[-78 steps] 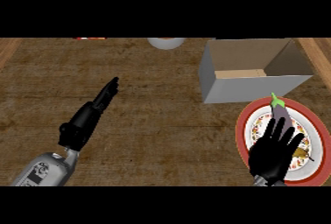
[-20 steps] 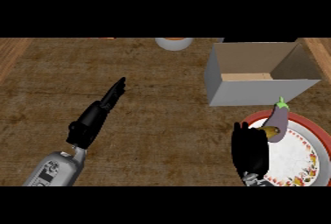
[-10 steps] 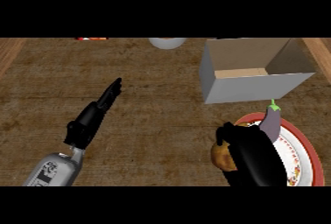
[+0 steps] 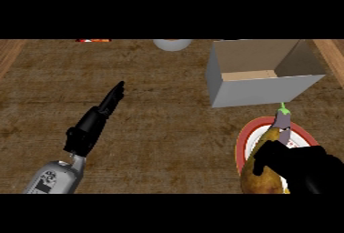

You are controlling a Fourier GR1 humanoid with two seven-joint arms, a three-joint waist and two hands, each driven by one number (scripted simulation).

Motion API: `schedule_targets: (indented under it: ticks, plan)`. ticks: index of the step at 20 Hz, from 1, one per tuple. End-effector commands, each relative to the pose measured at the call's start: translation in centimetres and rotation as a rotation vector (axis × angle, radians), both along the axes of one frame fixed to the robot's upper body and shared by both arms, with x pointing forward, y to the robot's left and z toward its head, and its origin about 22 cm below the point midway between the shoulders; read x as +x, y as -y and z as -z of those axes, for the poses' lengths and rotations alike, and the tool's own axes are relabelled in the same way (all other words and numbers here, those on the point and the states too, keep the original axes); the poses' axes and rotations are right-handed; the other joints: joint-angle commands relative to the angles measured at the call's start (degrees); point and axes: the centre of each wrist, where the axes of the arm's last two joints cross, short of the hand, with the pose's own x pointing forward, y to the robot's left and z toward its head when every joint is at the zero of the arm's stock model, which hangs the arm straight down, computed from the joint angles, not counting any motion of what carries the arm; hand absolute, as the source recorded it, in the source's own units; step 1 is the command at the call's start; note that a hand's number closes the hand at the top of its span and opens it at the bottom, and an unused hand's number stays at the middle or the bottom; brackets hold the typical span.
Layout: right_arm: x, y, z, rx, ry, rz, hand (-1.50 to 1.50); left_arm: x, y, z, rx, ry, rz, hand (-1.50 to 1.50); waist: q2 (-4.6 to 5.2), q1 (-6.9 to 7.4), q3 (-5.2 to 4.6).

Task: Pick the pear from the plate and place it in the cardboard box

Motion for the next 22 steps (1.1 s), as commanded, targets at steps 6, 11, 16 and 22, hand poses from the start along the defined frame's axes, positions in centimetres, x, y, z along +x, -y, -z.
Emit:
schedule_targets:
  ticks: [6, 11, 16, 22]
  plan:
    - [-0.8, 1.7, -4.5, 0.195, 0.102, 0.086, 1.50, -0.2, 1.2, 0.8, -0.014, 0.018, 0.011, 0.00, 0.28, 0.24, 0.02]
    - [1.5, 1.8, -6.4, 0.187, 0.129, 0.150, 1.50, 0.3, -0.6, -0.7, 0.004, 0.018, 0.024, 0.00, 0.20, 0.65, 0.04]
    - [5.1, 2.3, -9.4, 0.223, 0.121, 0.166, 1.50, 0.5, 0.9, 0.6, -0.014, -0.008, 0.011, 0.00, 0.23, 0.54, 0.01]
    - [10.1, 3.9, -10.1, 0.286, 0.091, 0.196, 1.50, -0.3, -1.3, 1.0, -0.016, -0.010, 0.034, 0.00, 0.30, 1.03, 0.03]
